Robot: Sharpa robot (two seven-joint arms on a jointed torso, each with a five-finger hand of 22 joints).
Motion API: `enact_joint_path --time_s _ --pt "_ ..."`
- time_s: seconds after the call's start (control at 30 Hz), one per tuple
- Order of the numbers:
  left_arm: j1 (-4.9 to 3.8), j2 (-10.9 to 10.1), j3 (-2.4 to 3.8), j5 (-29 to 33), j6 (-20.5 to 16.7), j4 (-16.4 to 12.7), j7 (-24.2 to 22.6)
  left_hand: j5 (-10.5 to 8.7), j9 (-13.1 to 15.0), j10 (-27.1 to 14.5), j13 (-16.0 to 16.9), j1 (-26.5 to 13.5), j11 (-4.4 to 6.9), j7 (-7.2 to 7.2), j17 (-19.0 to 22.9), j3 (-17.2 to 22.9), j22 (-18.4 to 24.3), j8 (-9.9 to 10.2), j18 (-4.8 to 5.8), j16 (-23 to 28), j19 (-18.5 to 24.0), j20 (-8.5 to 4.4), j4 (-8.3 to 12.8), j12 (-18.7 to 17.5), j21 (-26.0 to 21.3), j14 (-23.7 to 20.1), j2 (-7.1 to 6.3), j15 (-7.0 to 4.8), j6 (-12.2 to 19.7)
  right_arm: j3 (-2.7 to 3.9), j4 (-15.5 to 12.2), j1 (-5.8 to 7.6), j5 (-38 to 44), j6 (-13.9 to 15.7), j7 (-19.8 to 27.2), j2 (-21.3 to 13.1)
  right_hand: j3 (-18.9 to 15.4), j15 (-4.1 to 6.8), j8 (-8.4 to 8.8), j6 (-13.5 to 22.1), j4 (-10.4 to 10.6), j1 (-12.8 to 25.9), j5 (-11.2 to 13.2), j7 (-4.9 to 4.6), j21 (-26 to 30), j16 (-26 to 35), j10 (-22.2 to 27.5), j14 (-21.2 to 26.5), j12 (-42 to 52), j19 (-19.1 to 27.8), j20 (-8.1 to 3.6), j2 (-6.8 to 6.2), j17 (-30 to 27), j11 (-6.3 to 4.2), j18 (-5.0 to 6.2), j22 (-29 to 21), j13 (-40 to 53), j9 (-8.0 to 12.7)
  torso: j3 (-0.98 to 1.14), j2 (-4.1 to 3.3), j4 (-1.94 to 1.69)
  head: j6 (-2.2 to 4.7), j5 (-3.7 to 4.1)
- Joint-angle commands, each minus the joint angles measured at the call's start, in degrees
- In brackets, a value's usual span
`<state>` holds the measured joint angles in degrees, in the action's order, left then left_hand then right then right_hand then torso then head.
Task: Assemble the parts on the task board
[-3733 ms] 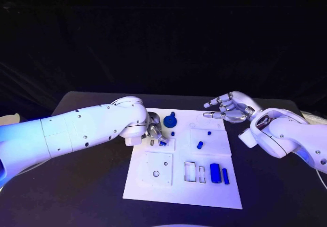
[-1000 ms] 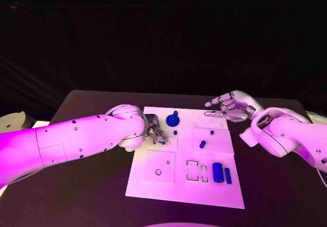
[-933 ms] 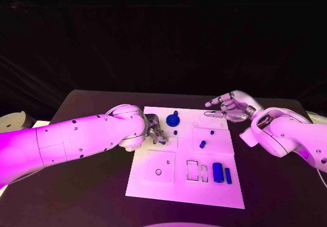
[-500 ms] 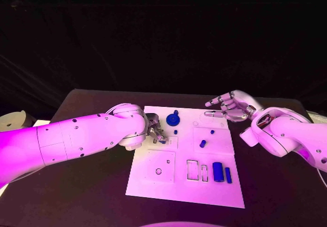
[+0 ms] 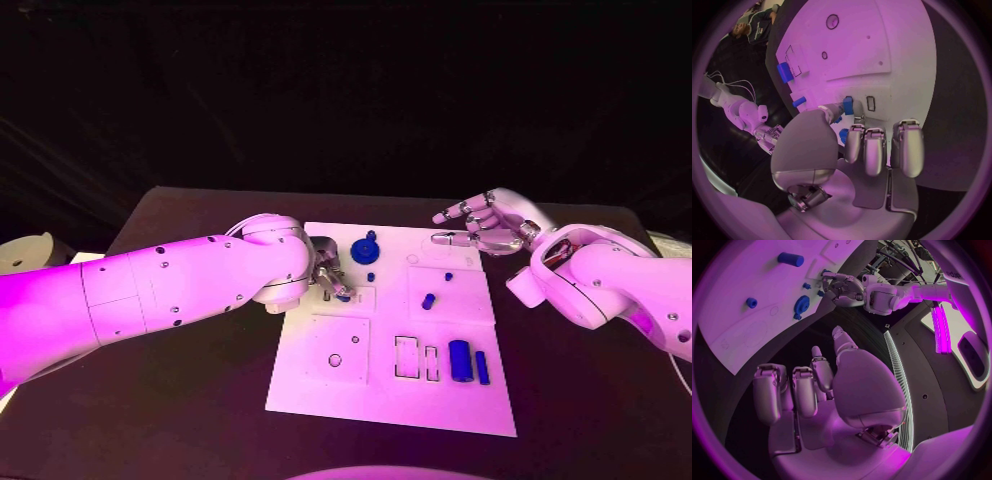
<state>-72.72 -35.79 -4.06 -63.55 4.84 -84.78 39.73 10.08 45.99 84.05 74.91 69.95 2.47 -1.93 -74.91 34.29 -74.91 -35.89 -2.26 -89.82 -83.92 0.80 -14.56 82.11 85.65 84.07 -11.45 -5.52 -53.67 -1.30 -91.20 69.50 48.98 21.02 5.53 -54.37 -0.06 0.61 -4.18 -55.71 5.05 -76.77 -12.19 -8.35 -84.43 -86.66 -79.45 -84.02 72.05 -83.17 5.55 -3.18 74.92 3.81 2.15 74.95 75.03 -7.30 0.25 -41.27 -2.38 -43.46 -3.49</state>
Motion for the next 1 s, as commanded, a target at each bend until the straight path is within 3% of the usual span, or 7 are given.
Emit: enact_joint_path --time_s 0.03,0.37,0.67,0.77,1.0 --pt "0.49 0.35 -0.42 0.94 4.43 0.34 1.75 0.20 0.12 1.25 6.77 0.40 0.04 0.43 -15.09 9.53 -7.61 0.04 0.54 -0.18 -2.46 0.03 9.31 0.02 0.36 5.93 0.27 0.05 -0.21 0.02 -0.17 -0.04 0.12 -0.86 0.26 0.01 -0.28 0.14 -0.28 -0.44 0.08 -0.16 -0.32 -0.08 0.19 0.30 -0.13 -4.54 -0.31 0.11 -0.15 0.59 8.98 -0.35 0.61 2.88 0.84 -0.08 -0.01 -0.02 0.05 -0.14 0.05" --pt "0.48 0.70 -0.43 1.56 4.74 0.90 1.85 0.07 0.53 1.61 7.16 -1.71 0.30 0.87 -15.09 8.75 -7.99 -0.39 0.62 -0.18 -2.61 -0.05 9.03 0.41 0.55 5.93 0.36 -0.09 -1.16 0.02 -0.31 -0.04 0.12 -0.84 0.22 -0.10 -0.28 0.14 -0.28 -0.44 0.08 -0.16 -0.32 -0.08 0.19 0.30 -0.13 -4.54 -0.31 0.11 -0.15 0.59 8.98 -0.35 0.61 2.88 0.84 -0.08 -0.01 0.00 -0.05 -0.26 0.25" --pt "0.47 0.96 -0.43 1.86 4.17 1.22 2.08 -0.31 0.82 1.85 7.49 -6.11 0.78 1.47 -15.09 2.18 -8.43 -0.39 0.70 -0.18 -2.78 -0.43 6.83 0.72 0.74 5.93 1.19 -0.50 -2.43 0.02 -0.41 -0.04 0.12 -0.78 0.22 -0.16 -0.28 0.14 -0.28 -0.44 0.08 -0.16 -0.32 -0.08 0.19 0.30 -0.13 -4.54 -0.31 0.11 -0.15 0.59 8.98 -0.35 0.61 2.88 0.84 -0.08 0.00 0.01 -0.04 -0.28 0.23" --pt "0.47 1.06 -0.43 1.86 4.01 1.35 2.31 -0.21 0.98 1.86 7.51 -7.23 0.91 1.65 -15.09 0.27 -8.51 -0.50 0.71 -0.18 -2.82 -0.51 5.71 0.74 0.76 5.93 2.07 -0.62 -2.83 0.02 -0.43 -0.03 -0.09 -0.97 0.17 -0.18 -0.28 0.14 -0.28 -0.44 0.08 -0.16 -0.32 -0.08 0.19 0.30 -0.13 -4.54 -0.31 0.11 -0.15 0.59 8.98 -0.35 0.61 2.88 0.84 -0.08 -0.01 0.02 -0.03 -0.32 0.23" --pt "0.47 1.20 -0.43 1.84 4.12 1.79 2.54 -0.23 1.43 1.90 7.59 -8.80 1.08 1.86 -15.09 -4.84 -8.63 -0.65 0.73 -0.18 -2.87 -0.69 3.90 0.79 0.78 5.93 2.39 -0.82 -3.14 0.02 -0.52 -0.03 -0.53 -1.14 0.11 -0.27 -0.28 0.14 -0.28 -0.44 0.08 -0.16 -0.32 -0.08 0.19 0.30 -0.13 -4.54 -0.31 0.11 -0.15 0.59 8.98 -0.35 0.61 2.88 0.84 -0.08 0.00 0.04 -0.05 -0.39 0.27"
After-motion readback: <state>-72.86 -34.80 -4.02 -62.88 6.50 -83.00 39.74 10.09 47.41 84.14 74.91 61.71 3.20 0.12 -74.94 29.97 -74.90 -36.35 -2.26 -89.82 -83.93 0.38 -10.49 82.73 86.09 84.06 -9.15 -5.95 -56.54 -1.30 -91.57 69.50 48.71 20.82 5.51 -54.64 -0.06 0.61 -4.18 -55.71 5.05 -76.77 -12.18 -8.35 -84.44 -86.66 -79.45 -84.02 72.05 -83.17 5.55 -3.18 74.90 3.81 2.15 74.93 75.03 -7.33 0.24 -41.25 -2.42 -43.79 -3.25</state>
